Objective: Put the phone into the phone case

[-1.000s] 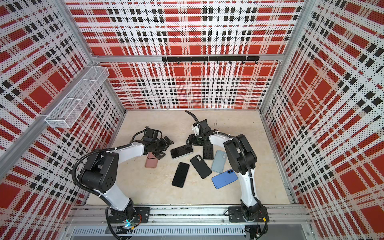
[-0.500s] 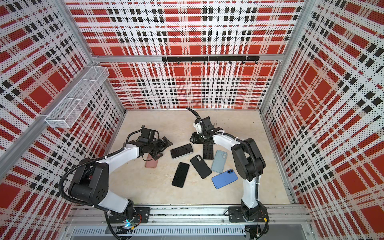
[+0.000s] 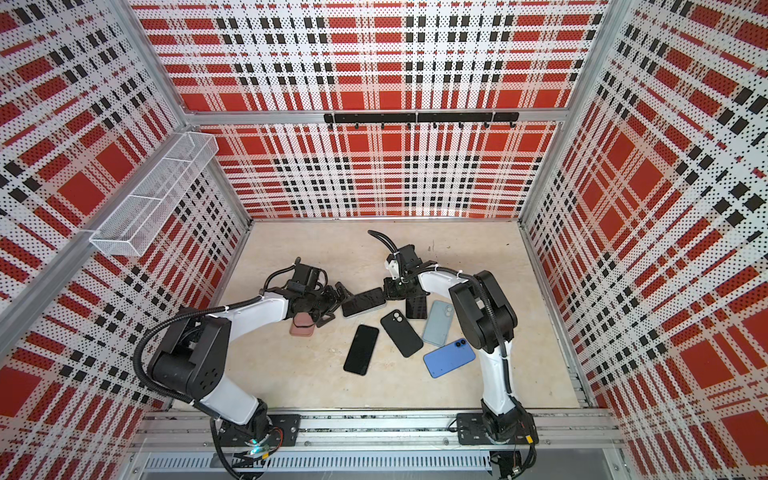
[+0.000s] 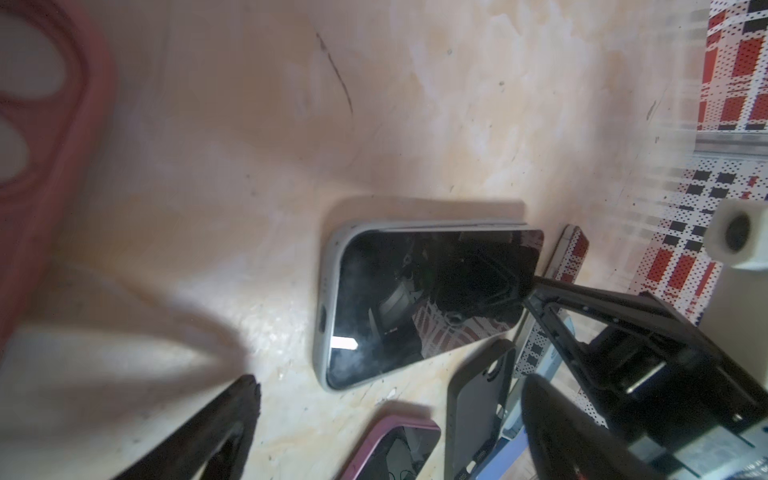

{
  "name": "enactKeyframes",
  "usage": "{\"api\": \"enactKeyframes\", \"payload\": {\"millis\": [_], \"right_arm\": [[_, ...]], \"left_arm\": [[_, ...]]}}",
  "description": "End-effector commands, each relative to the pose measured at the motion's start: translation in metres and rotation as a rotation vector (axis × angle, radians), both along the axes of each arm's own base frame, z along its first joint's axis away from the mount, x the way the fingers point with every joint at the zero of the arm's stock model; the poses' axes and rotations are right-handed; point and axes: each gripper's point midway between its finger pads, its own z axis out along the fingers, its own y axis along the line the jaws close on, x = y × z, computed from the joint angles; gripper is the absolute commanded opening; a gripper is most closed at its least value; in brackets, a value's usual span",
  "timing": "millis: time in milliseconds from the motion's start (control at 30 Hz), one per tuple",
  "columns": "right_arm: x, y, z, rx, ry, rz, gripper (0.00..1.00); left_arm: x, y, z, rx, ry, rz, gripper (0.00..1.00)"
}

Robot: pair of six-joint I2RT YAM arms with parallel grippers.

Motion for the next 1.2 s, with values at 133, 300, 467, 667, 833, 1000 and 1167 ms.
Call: {"api": "enactKeyframes", "payload": {"millis": [133,300,467,667,833,1000,1167], "right_arm": [[-0.006,0.012,-0.010,0.009,0.018,0.036,0.07],[-0.006,0.013,-0.008,0.013,0.016,0.040,0.06],[-0.004,0.015,-0.006,0.018,0.012,0.046,0.06],[0.001,0.013,0.000,0.004,-0.011,0.032,0.13],[0.012,0.003,0.012,0.002,-0.048,0.007,0.23],[0.017,0.001,0.011,0.042,-0.037,-0.002,0.34],[0.012,0.013,0.003,0.102,0.016,0.048,0.41]], "left_arm": [[0.008,-0.008,-0.007,0.009,-0.024,-0.009,1.00],[0.010,-0.009,-0.013,0.013,-0.017,-0.008,0.99],[0.013,-0.009,-0.014,0.012,-0.021,-0.004,0.99],[0.014,-0.004,-0.014,0.035,-0.020,0.007,0.97],[0.010,0.006,-0.019,0.084,-0.003,0.015,0.96],[0.009,0.011,-0.022,0.106,0.002,0.014,1.00],[0.011,0.009,-0.024,0.098,0.001,0.009,0.99]]}}
